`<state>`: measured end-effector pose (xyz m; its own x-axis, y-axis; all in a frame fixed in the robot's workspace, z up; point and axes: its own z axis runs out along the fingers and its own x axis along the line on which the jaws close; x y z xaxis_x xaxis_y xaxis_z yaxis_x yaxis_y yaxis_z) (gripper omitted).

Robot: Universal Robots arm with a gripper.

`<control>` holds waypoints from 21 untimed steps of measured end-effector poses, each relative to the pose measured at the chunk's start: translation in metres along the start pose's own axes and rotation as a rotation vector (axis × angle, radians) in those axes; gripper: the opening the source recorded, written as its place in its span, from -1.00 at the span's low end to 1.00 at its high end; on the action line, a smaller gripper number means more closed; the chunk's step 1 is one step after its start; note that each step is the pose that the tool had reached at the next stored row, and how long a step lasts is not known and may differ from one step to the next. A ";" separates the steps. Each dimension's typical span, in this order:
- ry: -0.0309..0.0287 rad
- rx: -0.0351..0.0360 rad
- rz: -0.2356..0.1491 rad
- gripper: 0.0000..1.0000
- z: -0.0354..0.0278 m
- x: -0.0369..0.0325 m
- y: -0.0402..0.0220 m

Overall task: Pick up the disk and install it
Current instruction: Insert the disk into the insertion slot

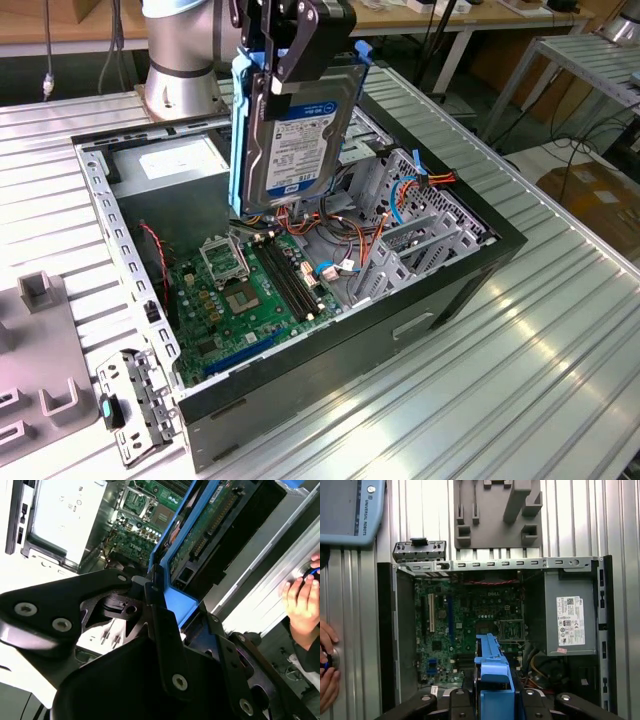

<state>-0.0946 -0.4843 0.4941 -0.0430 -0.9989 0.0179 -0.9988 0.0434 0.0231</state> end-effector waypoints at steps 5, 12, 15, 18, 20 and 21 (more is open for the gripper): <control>-0.0001 0.0001 0.000 -0.26 0.0008 0.0159 -0.0015; 0.0007 0.0001 0.000 -0.26 0.0010 0.0202 -0.0175; 0.0008 0.0000 0.000 -0.26 0.0010 0.0196 -0.0380; 0.0008 0.0001 0.000 -0.26 0.0011 0.0191 -0.0514; 0.0008 0.0001 0.000 -0.26 0.0011 0.0188 -0.0608; 0.0009 0.0001 0.000 -0.26 0.0011 0.0187 -0.0634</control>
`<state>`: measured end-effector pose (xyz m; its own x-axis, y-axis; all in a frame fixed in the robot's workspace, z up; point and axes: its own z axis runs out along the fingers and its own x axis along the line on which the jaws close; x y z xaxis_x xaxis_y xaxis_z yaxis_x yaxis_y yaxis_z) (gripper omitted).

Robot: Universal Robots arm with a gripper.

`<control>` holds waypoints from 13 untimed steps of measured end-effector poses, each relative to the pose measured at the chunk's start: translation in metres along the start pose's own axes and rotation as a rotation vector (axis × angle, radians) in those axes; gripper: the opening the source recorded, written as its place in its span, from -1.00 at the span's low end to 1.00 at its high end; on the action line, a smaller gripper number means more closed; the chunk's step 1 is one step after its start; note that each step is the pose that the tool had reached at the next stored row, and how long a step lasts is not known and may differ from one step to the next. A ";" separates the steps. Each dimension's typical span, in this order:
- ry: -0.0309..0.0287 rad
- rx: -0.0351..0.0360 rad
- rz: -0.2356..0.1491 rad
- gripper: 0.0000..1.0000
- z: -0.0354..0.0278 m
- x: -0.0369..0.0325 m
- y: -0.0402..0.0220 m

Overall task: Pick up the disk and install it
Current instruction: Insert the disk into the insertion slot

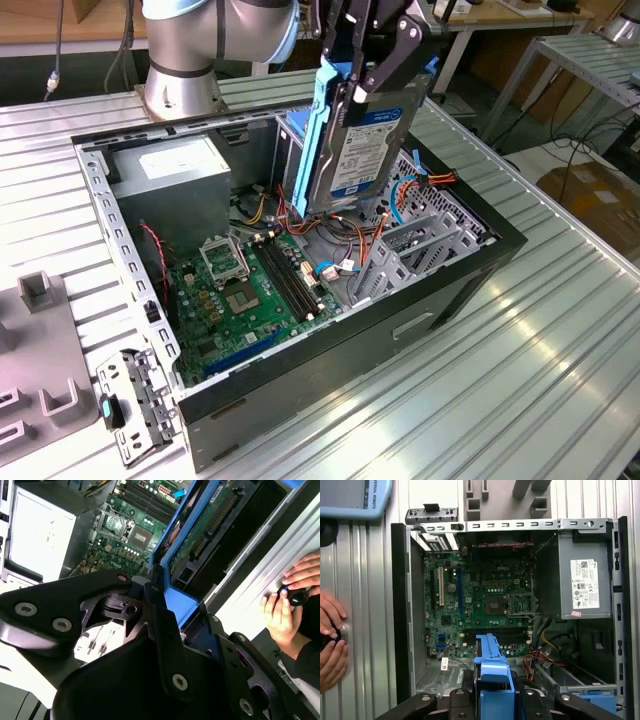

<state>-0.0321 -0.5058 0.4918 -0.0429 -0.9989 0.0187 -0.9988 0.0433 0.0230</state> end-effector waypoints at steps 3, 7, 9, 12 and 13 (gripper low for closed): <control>0.0000 0.0000 0.000 -0.26 0.0006 0.0022 -0.0060; 0.0000 0.0000 0.000 -0.26 0.0019 0.0133 -0.0117; -0.0001 0.0000 0.000 -0.26 0.0025 0.0184 -0.0139; 0.0001 0.0000 0.000 -0.26 0.0034 0.0260 -0.0205; 0.0002 0.0000 0.000 -0.26 0.0037 0.0273 -0.0226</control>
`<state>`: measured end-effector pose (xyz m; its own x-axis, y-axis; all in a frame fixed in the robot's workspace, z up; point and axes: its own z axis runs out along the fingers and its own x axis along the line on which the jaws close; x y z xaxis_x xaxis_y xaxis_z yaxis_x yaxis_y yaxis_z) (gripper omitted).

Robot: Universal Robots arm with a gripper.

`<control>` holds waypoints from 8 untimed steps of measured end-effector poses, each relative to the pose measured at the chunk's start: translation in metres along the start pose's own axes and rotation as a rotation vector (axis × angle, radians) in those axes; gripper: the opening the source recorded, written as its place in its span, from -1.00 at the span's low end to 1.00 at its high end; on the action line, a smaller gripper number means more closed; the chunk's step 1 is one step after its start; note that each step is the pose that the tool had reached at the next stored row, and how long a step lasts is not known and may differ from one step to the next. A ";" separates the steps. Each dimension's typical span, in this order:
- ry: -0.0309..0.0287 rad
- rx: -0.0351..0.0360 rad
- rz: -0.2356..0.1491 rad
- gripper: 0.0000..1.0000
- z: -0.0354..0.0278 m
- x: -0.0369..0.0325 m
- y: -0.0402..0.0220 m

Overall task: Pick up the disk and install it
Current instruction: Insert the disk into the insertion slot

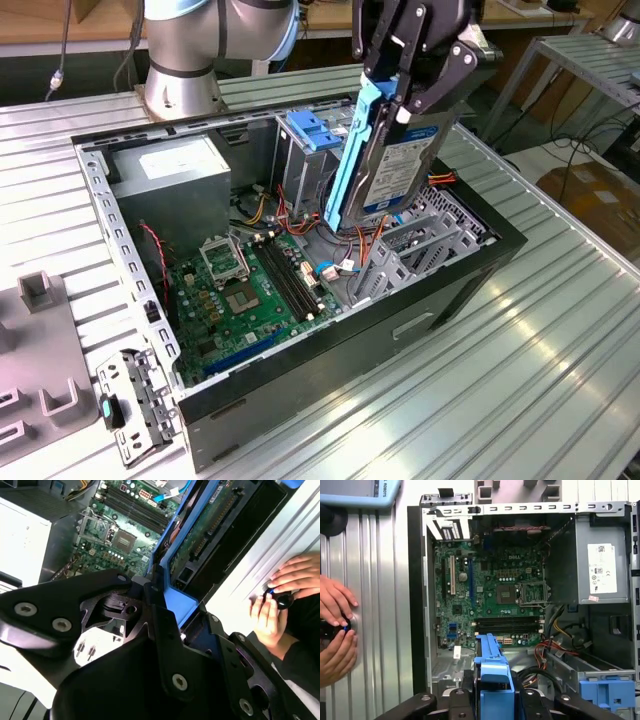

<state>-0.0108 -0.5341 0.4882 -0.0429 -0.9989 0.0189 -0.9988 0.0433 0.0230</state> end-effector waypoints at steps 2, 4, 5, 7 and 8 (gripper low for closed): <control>0.0007 0.0000 0.000 -0.26 0.0008 0.0023 -0.0072; 0.0011 0.0001 0.000 -0.26 0.0016 0.0033 -0.0128; 0.0014 0.0001 0.000 -0.26 0.0019 0.0037 -0.0158; 0.0026 0.0001 0.000 -0.26 0.0026 0.0041 -0.0230; 0.0034 0.0001 0.000 -0.26 0.0030 0.0041 -0.0265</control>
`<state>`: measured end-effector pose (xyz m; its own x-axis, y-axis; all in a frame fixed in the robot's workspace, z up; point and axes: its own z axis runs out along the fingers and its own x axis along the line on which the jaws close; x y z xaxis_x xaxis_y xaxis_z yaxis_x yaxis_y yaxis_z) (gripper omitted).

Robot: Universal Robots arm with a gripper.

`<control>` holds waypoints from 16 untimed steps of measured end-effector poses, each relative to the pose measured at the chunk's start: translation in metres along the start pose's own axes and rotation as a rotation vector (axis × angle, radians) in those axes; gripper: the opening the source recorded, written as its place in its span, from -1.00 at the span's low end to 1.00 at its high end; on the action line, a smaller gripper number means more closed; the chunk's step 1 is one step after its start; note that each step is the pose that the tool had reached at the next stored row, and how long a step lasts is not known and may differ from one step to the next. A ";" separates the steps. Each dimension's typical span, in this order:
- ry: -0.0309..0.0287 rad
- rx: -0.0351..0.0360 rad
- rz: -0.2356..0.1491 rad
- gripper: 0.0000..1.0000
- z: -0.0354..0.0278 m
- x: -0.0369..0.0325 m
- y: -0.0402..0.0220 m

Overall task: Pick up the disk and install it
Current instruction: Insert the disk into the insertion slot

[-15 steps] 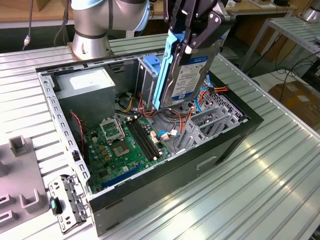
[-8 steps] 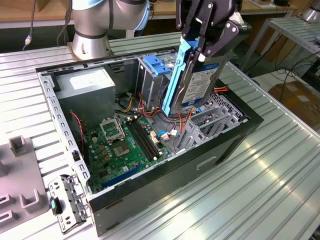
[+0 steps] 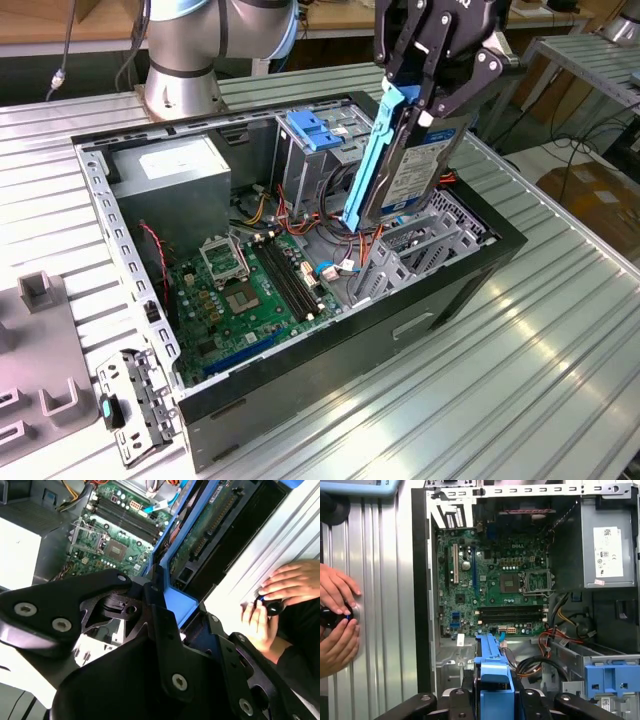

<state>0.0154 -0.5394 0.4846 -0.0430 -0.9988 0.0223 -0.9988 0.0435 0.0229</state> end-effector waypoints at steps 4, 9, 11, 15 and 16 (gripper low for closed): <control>0.0031 0.0035 -0.010 -0.26 0.0066 0.0005 -0.0206; 0.0036 0.0040 -0.026 -0.26 0.0130 0.0049 -0.0248; 0.0034 0.0042 -0.029 -0.26 0.0144 0.0069 -0.0296; 0.0037 0.0043 -0.036 -0.26 0.0176 0.0074 -0.0367; 0.0039 0.0042 -0.037 -0.26 0.0183 0.0088 -0.0376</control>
<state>0.0522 -0.5502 0.4657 -0.0059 -0.9997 0.0254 -0.9998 0.0064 0.0196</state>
